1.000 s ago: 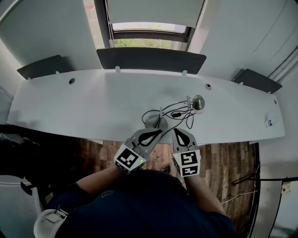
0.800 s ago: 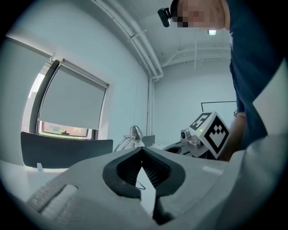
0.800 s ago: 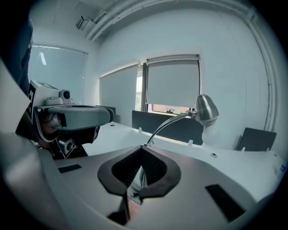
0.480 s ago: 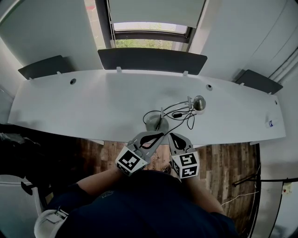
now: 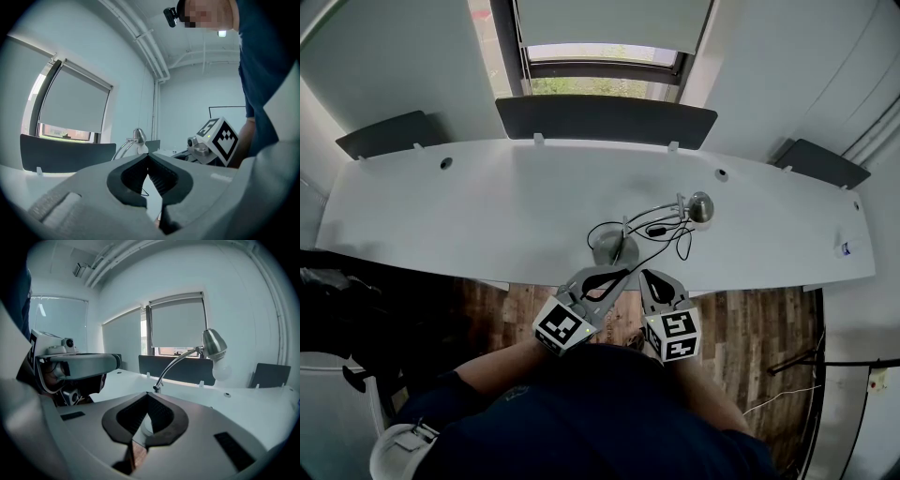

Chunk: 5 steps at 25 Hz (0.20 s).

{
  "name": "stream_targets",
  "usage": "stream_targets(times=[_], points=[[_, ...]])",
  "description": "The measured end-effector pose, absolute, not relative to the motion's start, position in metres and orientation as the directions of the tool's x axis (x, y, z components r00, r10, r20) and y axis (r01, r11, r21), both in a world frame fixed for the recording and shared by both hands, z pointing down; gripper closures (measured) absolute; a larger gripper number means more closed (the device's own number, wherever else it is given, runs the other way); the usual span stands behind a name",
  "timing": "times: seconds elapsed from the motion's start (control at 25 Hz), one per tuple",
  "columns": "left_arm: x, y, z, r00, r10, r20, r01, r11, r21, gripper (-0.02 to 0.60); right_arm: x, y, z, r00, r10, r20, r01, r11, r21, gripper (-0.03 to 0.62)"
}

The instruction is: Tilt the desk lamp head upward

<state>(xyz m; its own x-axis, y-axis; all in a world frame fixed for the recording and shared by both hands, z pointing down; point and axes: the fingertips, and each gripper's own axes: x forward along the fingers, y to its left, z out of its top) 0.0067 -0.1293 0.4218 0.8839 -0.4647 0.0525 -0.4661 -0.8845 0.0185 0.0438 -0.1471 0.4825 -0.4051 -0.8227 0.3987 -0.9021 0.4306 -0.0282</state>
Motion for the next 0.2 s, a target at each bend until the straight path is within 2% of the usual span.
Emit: stream_targets(times=[0.2], points=[[0.0078,-0.1303,0.4222,0.881,-0.47,0.049,-0.472,-0.881,0.03,0.575,0.0457,-0.1463,0.4854,-0.405,-0.82,0.404,-0.902,0.43,-0.032,0.585]])
